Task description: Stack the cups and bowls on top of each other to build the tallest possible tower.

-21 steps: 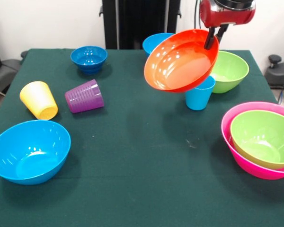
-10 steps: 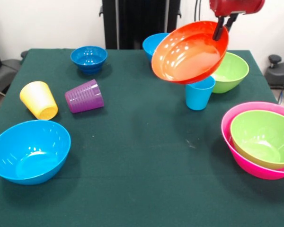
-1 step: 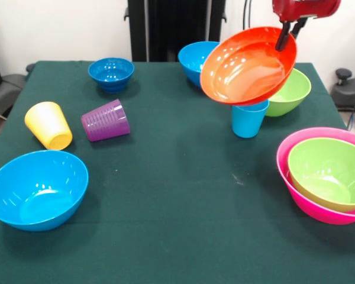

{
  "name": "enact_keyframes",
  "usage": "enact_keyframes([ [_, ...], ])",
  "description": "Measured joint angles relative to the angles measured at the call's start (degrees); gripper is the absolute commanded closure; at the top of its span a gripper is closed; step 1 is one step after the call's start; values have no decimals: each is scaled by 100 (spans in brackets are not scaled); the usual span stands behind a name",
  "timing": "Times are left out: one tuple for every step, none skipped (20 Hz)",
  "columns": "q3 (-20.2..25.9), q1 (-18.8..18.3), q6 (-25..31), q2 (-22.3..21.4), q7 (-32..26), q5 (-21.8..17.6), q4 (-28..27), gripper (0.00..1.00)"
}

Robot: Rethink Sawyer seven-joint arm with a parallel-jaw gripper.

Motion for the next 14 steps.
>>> enact_keyframes([
  [0, 3, 0, 7, 0, -1, 0, 100],
  [-1, 0, 0, 21, 0, 1, -1, 100],
  [-1, -4, -5, 30, 0, 1, 0, 100],
  [0, -22, -17, 51, 0, 1, 0, 100],
  [1, -41, -30, 71, 0, 1, 0, 100],
  [1, -64, -34, 86, 0, -1, 0, 100],
  [1, -104, -34, 102, 0, 1, 0, 100],
  [0, -125, -34, 108, 0, -1, 0, 100],
  [-1, -168, -34, 114, 0, -1, 0, 100],
  [-6, -230, -34, 111, 0, 1, -2, 100],
  [-7, -246, -34, 112, 0, 1, -1, 100],
  [-10, -262, -34, 112, 0, 0, 0, 100],
  [-12, -277, -34, 113, 0, -1, 0, 100],
  [-13, -293, -34, 112, 0, 1, -1, 100],
])
